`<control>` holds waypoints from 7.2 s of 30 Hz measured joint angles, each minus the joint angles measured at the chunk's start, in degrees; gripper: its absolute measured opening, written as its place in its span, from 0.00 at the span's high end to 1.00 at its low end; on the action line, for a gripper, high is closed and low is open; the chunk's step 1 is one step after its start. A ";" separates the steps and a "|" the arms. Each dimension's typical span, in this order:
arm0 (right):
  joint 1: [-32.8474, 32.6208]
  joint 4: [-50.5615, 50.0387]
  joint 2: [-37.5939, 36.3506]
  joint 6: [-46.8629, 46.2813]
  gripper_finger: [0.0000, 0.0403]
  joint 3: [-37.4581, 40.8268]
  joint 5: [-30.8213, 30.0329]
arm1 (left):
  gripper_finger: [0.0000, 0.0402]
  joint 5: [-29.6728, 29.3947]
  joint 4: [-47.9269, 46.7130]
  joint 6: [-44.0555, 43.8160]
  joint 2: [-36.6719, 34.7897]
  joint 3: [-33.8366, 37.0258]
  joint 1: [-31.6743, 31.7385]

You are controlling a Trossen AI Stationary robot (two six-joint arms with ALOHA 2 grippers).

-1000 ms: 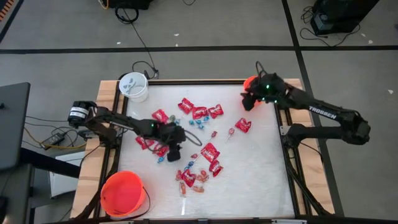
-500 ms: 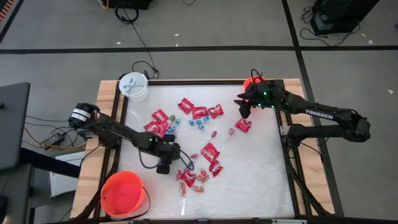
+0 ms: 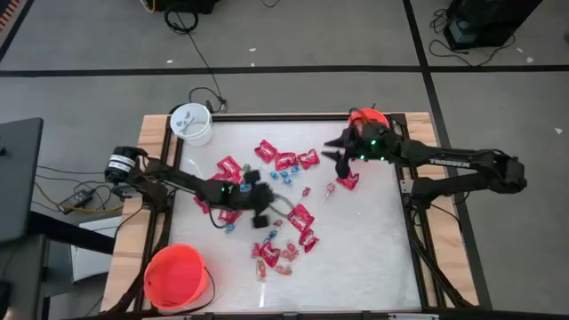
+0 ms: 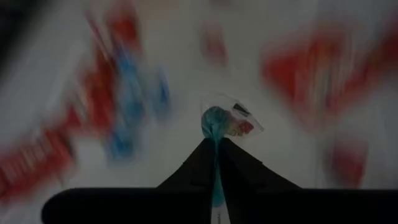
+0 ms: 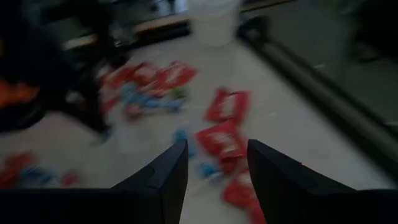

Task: Sort candy by brand, put in halloween buckets
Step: Put the blue gummy into the top orange bucket, then put the left red gummy into the top orange bucket

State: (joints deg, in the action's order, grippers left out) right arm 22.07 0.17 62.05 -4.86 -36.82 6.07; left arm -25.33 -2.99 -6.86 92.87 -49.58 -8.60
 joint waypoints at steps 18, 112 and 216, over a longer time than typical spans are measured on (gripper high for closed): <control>-9.93 22.37 12.72 -18.71 0.56 -0.02 7.01 | 0.96 -1.06 14.80 28.22 -0.03 -8.77 4.85; -2.46 -25.44 -19.54 -16.53 0.57 -0.88 -5.68 | 0.59 28.84 -13.97 -3.46 0.47 -0.61 -4.46; -17.01 39.06 27.53 -24.94 0.76 2.41 8.78 | 0.95 3.92 9.25 15.14 0.63 -4.90 1.31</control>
State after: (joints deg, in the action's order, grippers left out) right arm 5.06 39.23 89.58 -29.80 -34.41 14.84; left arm -21.41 6.26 8.28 93.50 -54.48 -7.29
